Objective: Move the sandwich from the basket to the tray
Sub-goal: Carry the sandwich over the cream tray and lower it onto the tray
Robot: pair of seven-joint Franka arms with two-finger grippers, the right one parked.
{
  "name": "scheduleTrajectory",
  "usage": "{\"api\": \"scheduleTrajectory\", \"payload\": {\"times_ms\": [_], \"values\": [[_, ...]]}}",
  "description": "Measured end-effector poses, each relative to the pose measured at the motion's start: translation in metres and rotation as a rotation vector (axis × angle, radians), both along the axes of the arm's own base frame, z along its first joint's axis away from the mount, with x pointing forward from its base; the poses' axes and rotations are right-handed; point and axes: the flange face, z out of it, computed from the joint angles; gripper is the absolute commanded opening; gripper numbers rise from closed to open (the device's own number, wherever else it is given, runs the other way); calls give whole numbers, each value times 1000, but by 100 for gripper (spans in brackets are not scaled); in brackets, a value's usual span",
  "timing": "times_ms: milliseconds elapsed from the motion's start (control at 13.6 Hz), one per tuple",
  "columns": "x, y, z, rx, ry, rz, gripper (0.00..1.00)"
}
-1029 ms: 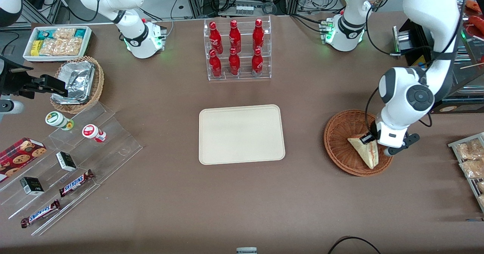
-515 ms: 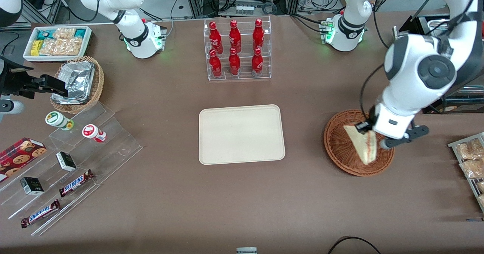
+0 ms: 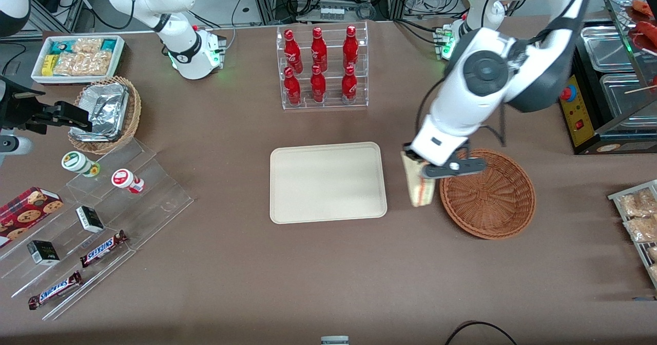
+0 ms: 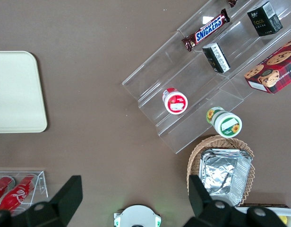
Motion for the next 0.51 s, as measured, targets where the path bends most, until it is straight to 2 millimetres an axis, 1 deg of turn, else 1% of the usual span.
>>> {"api": "scheduleTrajectory", "payload": {"times_ms": [294,515], "values": [[-23,-91,-35,4,26,-56,0],[-40,-140,-74,21,60,-97,0]]}}
